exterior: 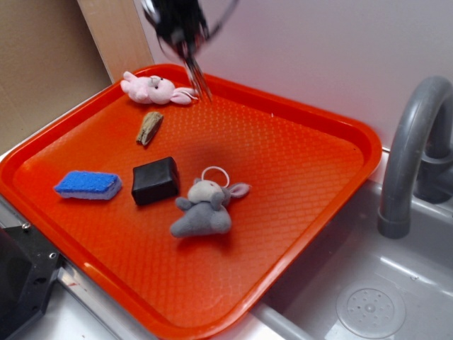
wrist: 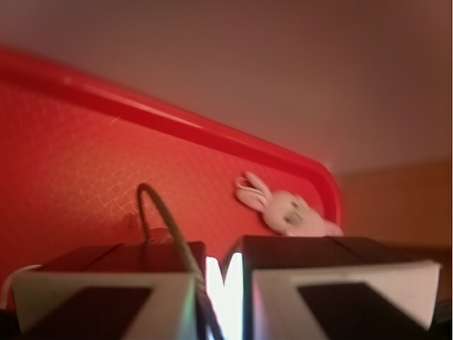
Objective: Grab the silver keys.
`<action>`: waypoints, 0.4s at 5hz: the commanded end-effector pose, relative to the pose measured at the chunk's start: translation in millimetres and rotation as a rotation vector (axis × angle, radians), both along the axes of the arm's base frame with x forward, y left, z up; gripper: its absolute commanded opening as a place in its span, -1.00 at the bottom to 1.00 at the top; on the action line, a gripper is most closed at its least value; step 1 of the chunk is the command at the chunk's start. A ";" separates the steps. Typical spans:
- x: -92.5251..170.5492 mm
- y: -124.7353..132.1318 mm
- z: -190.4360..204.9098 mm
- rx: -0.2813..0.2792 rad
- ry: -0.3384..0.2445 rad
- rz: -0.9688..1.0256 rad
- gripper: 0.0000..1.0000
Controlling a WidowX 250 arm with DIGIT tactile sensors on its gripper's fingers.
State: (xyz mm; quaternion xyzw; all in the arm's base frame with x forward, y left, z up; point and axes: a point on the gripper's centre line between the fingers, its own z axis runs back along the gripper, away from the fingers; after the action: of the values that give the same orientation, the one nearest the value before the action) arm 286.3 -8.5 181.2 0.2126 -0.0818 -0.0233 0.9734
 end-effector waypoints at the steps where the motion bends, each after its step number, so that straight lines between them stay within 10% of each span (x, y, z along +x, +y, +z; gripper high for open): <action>1: -36.1 20.6 67.2 -0.223 0.041 0.147 -1.00; 2: -47.5 15.5 73.1 -0.247 0.076 -0.005 -1.00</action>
State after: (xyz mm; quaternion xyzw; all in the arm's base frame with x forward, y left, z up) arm 237.9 4.7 242.5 0.0911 -0.0187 -0.0370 0.9950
